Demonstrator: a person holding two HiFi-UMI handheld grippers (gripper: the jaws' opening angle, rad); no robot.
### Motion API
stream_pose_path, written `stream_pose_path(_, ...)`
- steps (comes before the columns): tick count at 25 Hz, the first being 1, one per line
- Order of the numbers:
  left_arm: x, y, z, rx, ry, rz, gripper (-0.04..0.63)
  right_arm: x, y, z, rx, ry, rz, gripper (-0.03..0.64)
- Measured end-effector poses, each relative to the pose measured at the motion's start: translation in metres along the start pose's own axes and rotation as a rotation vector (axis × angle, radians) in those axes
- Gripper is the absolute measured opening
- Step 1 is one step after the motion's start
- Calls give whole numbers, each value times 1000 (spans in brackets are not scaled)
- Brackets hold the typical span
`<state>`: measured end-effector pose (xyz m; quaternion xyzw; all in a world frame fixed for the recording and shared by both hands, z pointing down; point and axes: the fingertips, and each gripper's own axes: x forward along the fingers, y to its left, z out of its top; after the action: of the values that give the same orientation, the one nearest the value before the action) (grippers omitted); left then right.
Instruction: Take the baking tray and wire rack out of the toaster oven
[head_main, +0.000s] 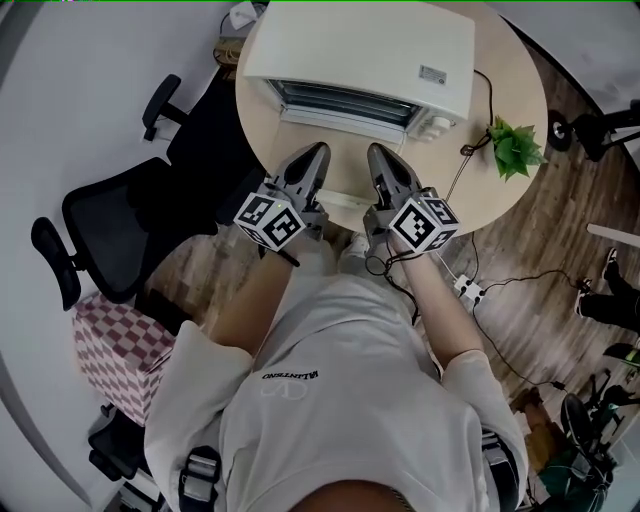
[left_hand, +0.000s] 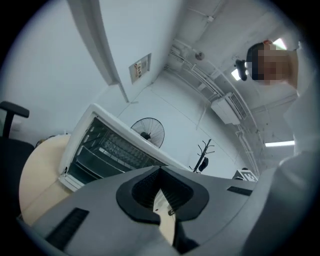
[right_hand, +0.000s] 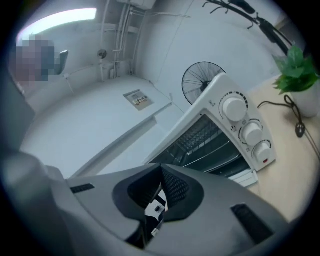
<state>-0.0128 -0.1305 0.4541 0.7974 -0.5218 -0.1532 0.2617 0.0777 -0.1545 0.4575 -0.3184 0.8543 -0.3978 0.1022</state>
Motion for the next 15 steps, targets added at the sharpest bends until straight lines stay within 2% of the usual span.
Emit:
stream_pose_path(2,5,11,-1,-83,-38,8,0,6,-8,0,77,-14,9,-2)
stream_pose_path(4,12,19,-1,-151,-63,3,2,12,-16,0,134,-29,6,31)
stream_pose_path(8,24,37,-3,-237,-82,-10,5,25,-30,-1,174,-50,-24,31)
stream_pose_path(15,48,79,-12,-447,-98,-34,94,59,-52,-4,245,-84,-65,31)
